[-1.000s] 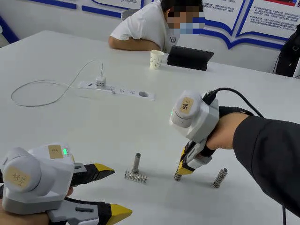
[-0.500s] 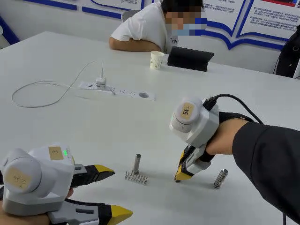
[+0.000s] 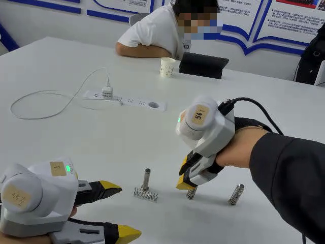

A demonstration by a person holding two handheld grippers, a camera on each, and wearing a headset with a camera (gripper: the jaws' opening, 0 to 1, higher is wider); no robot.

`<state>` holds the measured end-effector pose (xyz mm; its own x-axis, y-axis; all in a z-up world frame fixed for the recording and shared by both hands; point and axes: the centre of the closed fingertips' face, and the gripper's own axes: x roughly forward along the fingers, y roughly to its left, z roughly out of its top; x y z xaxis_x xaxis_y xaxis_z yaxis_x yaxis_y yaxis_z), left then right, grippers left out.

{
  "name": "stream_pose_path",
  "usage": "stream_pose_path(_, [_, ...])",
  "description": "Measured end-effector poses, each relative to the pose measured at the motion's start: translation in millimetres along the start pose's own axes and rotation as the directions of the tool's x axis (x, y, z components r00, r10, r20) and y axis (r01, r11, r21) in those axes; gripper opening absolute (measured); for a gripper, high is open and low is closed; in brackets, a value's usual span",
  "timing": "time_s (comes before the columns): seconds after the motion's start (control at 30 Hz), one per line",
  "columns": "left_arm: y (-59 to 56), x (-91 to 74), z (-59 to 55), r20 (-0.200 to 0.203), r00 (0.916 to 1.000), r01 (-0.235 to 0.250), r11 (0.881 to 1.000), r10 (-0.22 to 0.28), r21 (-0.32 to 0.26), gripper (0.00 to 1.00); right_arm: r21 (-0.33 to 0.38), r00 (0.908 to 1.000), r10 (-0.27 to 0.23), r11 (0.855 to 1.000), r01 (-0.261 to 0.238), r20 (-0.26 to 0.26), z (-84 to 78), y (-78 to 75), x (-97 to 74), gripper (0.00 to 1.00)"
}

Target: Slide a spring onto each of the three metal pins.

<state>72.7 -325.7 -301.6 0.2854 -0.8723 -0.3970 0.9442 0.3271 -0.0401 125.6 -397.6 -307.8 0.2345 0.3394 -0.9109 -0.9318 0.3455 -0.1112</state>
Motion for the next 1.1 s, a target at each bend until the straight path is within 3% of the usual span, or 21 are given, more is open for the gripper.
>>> stream_pose_path(0.2, [1.7, -2.9, -0.1, 0.0, 1.0, -0.008, 1.0, 0.008, -0.003, 0.56, 0.001, 0.9993, 0.034, 0.999, -0.034, 0.013, 8.4, 11.1, 23.6, 0.17])
stream_pose_path(0.53, [2.5, -4.2, -1.0, -0.003, 0.9999, -0.016, 1.0, 0.016, -0.009, 0.56, 0.022, 0.9978, 0.065, 0.998, -0.065, 0.015, 13.2, 16.3, 47.1, 0.15])
stream_pose_path(0.8, [4.9, -5.9, -1.8, -0.004, 0.9997, -0.025, 1.0, 0.025, -0.012, 0.56, 0.023, 0.9965, 0.084, 0.996, -0.084, -0.007, 7.2, 19.5, 55.2, 0.12])
stream_pose_path(1.1, [4.0, -5.3, -3.3, -0.009, 0.9996, -0.025, 1.0, 0.025, -0.009, 0.56, 0.01, 0.9959, 0.091, 0.996, -0.091, -0.006, 5.4, 27.2, 47.3, 0.12])
